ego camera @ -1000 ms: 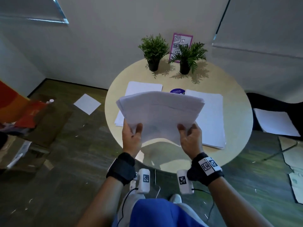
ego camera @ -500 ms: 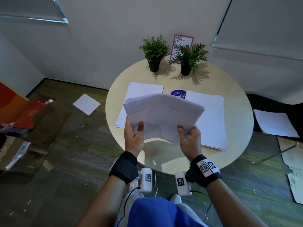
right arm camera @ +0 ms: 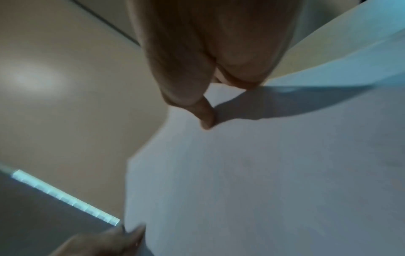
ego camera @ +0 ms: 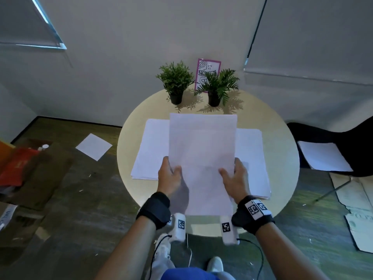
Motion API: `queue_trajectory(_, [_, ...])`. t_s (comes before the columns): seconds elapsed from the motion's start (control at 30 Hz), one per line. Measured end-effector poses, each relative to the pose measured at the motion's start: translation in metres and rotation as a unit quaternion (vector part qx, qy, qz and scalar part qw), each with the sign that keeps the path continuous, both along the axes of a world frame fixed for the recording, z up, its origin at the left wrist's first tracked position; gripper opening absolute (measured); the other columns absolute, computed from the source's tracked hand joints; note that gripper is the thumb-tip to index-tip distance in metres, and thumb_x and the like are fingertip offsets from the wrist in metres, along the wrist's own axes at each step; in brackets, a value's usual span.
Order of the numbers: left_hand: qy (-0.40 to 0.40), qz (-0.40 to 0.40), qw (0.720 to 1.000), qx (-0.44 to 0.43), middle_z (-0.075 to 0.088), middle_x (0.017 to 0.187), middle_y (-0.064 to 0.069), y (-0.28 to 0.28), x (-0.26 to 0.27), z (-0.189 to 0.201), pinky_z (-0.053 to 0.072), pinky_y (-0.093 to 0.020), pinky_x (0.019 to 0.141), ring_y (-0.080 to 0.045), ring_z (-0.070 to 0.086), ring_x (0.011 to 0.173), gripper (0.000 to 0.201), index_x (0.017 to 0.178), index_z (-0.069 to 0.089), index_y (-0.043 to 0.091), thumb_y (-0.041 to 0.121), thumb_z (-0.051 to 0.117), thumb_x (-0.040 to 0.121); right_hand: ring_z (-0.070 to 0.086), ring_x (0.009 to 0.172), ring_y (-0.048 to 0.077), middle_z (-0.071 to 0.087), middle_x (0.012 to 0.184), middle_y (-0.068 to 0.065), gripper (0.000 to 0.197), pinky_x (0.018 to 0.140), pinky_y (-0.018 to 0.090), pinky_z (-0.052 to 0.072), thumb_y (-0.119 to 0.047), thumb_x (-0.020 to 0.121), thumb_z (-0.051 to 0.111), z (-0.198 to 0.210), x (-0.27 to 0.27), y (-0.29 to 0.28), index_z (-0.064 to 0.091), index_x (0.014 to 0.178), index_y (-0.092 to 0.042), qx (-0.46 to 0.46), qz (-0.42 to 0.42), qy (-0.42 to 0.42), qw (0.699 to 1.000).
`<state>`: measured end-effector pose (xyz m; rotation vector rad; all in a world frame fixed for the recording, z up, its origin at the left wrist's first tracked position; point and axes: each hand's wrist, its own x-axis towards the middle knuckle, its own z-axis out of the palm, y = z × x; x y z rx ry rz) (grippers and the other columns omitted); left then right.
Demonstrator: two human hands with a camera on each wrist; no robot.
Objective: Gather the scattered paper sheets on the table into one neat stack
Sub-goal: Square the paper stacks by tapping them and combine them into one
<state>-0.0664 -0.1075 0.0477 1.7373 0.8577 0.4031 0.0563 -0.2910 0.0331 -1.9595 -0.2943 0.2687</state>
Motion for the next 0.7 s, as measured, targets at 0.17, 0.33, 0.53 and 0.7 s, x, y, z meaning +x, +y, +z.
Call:
queue_trajectory(0.17, [0.106, -0.093, 0.99, -0.01, 0.037, 0.073, -0.007, 0.013, 0.083, -0.017, 0.032, -0.032, 0.063, -0.029, 0.035, 0.075, 0.012, 0.083, 0.039, 0.006, -0.003, 0.04, 0.091, 0.058, 0.117, 0.029, 0.06, 0.129, 0.009, 0.051, 0.096, 0.042, 0.052, -0.02, 0.085, 0.075, -0.015, 0.074, -0.015, 0.055, 0.13, -0.01, -0.099, -0.063, 0.085, 0.989])
queue_trajectory(0.33, [0.122, -0.118, 0.985, -0.029, 0.055, 0.066, -0.002, 0.008, 0.149, -0.046, 0.034, -0.025, 0.063, -0.019, 0.043, 0.063, 0.016, 0.075, 0.066, 0.013, 0.005, 0.054, 0.08, 0.061, 0.071, 0.024, 0.068, 0.104, 0.012, 0.031, 0.058, 0.027, 0.05, -0.009, 0.085, 0.061, -0.036, 0.14, -0.04, 0.064, 0.116, -0.006, -0.165, -0.075, 0.118, 0.976])
queue_trajectory(0.53, [0.168, -0.151, 0.97, -0.085, 0.072, 0.085, 0.006, 0.003, 0.2, -0.08, 0.051, -0.025, 0.074, -0.017, 0.061, 0.076, 0.023, 0.086, 0.08, 0.019, 0.012, 0.074, 0.065, 0.065, 0.078, 0.027, 0.073, 0.102, 0.012, 0.031, 0.064, 0.026, 0.049, -0.007, 0.082, 0.064, -0.054, 0.189, -0.065, 0.07, 0.113, -0.008, -0.207, -0.075, 0.13, 0.967])
queue_trajectory(0.7, [0.174, -0.148, 0.965, -0.132, 0.074, 0.099, -0.003, 0.001, 0.217, -0.087, 0.06, -0.034, 0.078, -0.024, 0.068, 0.092, 0.026, 0.089, 0.079, 0.017, -0.001, 0.08, 0.069, 0.061, 0.119, 0.029, 0.063, 0.132, 0.016, 0.06, 0.102, 0.04, 0.05, -0.012, 0.08, 0.075, -0.065, 0.209, -0.077, 0.055, 0.136, -0.003, -0.227, -0.065, 0.156, 0.959])
